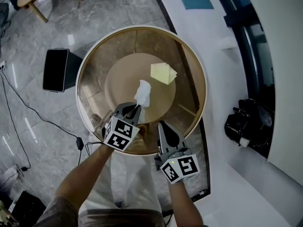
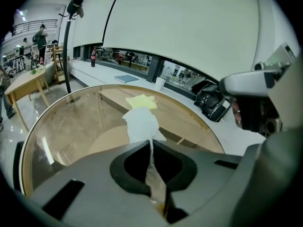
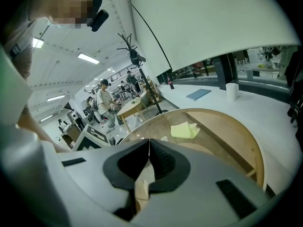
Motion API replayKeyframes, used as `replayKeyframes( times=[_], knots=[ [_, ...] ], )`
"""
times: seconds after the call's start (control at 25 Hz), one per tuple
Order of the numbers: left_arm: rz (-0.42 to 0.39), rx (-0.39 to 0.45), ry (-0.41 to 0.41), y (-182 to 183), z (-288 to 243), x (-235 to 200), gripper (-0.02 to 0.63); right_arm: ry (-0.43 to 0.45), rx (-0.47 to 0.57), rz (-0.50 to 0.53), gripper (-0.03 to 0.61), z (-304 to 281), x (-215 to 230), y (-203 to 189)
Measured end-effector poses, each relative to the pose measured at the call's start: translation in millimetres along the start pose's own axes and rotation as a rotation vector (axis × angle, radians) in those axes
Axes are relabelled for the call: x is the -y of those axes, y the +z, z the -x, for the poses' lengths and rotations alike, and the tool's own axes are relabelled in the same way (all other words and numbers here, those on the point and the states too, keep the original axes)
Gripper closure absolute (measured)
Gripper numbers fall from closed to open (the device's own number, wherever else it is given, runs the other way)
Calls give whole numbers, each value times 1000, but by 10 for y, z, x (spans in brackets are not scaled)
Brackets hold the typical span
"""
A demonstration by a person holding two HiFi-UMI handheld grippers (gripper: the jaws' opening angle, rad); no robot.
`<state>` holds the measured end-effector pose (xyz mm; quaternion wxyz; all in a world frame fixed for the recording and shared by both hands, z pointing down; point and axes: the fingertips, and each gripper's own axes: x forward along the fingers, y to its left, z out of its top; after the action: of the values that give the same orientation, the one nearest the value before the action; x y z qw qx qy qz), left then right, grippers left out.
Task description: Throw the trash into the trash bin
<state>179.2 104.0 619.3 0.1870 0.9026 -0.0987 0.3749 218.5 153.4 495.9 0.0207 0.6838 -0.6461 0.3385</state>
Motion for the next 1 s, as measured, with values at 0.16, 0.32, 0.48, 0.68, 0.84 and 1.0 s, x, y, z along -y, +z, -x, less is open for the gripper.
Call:
replayKeyframes(
  times=[0.16,0.32,0.48,0.68,0.84,1.0],
  knots=[
    [39,47,25,105,119,-181,592,29,-13,21,560,-172,-112,50],
    [73,91,50,176,306,-415,592,62,-27,48,560,-398,-304,110],
    [111,126,84,190,579,-743,592,104,-46,74,560,-694,-599,140],
    [168,161,141,86,960,-1259,592,166,-72,103,560,-1089,-1087,134],
    [212,184,188,-62,1284,-1729,592,211,-94,122,560,-1404,-1540,90],
    [257,197,230,-254,1587,-2204,592,245,-121,134,560,-1703,-1973,11]
  ],
)
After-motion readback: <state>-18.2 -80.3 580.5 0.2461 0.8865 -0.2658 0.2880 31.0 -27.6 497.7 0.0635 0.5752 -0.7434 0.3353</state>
